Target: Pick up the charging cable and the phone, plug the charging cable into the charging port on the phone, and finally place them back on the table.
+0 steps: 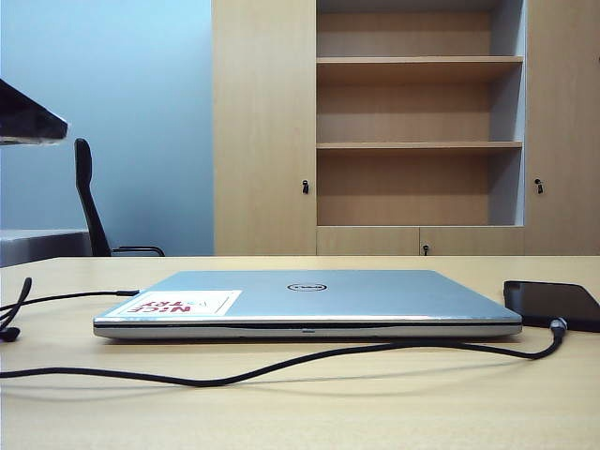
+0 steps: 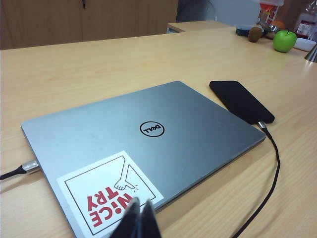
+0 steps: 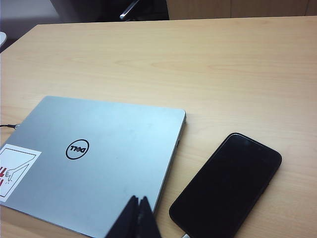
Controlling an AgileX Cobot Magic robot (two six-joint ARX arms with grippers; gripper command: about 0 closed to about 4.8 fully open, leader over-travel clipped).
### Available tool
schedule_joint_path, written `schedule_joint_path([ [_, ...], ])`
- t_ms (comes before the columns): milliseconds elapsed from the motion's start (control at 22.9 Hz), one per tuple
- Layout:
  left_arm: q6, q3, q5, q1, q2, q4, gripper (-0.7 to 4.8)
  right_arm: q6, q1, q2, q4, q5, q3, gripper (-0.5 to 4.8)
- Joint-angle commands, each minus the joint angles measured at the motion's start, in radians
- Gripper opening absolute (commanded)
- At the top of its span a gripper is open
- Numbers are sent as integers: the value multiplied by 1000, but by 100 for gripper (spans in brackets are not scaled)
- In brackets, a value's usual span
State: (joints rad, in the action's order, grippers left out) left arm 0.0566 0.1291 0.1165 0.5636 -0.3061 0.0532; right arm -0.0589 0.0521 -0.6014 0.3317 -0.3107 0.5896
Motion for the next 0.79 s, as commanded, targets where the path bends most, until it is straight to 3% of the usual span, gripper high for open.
schedule_joint_path([
  [44, 3, 3, 3, 0, 8, 17, -6, -1, 1, 3, -14, -3, 5, -1],
  [131, -2, 1, 3, -4, 48, 17, -6, -1, 1, 3, -14, -3, 5, -1],
  [263, -3, -5, 3, -90, 105, 8, -6, -1, 1, 3, -14, -3, 5, -1],
  [569, -25, -48, 3, -482, 251, 9, -6, -1, 1, 3, -15, -3, 5, -1],
  [700, -23, -100, 3, -575, 301, 15, -6, -1, 1, 3, -14, -3, 5, -1],
  [788, -24, -121, 3, -590, 300, 17, -6, -1, 0, 3, -15, -3, 5, -1],
])
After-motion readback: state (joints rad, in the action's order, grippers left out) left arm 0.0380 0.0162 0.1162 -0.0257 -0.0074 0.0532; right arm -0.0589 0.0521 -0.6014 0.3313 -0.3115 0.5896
